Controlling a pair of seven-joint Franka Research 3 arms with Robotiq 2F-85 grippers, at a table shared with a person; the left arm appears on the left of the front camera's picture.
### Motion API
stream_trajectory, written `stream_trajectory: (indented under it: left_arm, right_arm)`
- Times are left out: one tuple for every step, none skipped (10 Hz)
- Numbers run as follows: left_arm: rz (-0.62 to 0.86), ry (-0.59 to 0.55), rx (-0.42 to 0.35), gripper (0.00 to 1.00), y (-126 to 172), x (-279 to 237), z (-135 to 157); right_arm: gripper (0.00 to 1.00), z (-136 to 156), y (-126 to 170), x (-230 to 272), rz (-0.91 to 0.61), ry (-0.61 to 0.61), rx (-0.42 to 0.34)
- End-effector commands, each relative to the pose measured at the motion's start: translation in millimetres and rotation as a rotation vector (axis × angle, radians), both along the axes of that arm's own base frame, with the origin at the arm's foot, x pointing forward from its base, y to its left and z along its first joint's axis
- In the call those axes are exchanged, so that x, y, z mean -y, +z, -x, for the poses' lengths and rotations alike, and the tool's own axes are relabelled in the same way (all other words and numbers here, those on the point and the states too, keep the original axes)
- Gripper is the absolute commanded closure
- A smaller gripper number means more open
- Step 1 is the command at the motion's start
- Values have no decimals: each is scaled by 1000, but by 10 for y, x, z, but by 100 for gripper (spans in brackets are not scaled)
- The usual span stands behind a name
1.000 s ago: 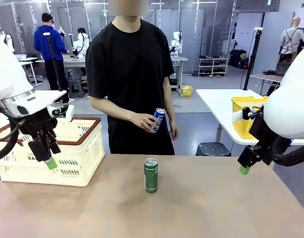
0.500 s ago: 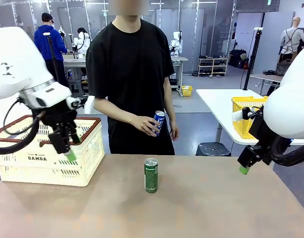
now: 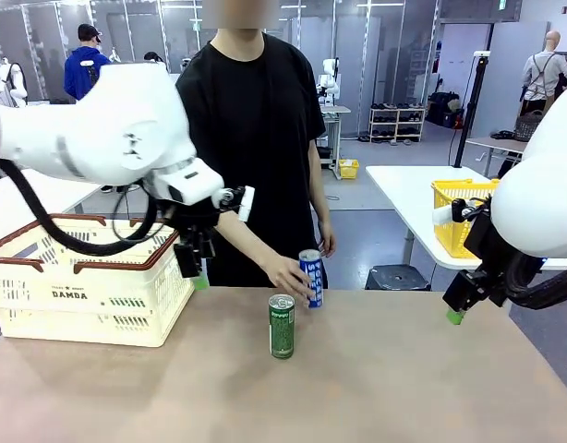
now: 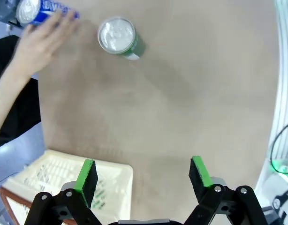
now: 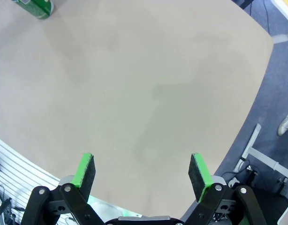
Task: Place the drinks into the Shopping basket.
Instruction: Pick up one drink and place it into the Shopping basket.
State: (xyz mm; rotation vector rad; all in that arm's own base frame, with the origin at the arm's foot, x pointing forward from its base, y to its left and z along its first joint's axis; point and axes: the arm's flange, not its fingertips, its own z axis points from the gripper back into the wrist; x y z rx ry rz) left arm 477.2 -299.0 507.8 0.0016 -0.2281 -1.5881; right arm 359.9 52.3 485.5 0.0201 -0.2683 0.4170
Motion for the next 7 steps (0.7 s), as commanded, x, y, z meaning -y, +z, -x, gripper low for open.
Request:
stream_trajectory:
  left_arm:
    - [-1,5,8,1,-133,252,-215]
    - [11,5,8,1,-189,308,-220]
    - [11,2,3,1,-214,307,-206]
    - [15,-5,0,1,-212,278,-162]
    - [21,6,15,1,-179,165,-85]
    - [33,10,20,1,-154,19,14]
    - [35,-3,24,1,-132,-150,147]
  right_arm:
    - [0,2,-2,9,-3,-1,-1]
    - [0,2,-2,9,-3,-1,-1]
    - [0,2,-2,9,-3,-1,-1]
    - [0,2,-2,9,-3,-1,-1]
    - [0,2,-2,9,-3,-1,-1]
    - [0,2,-2,9,-3,-1,-1]
    - [0,2,-2,9,-3,-1,-1]
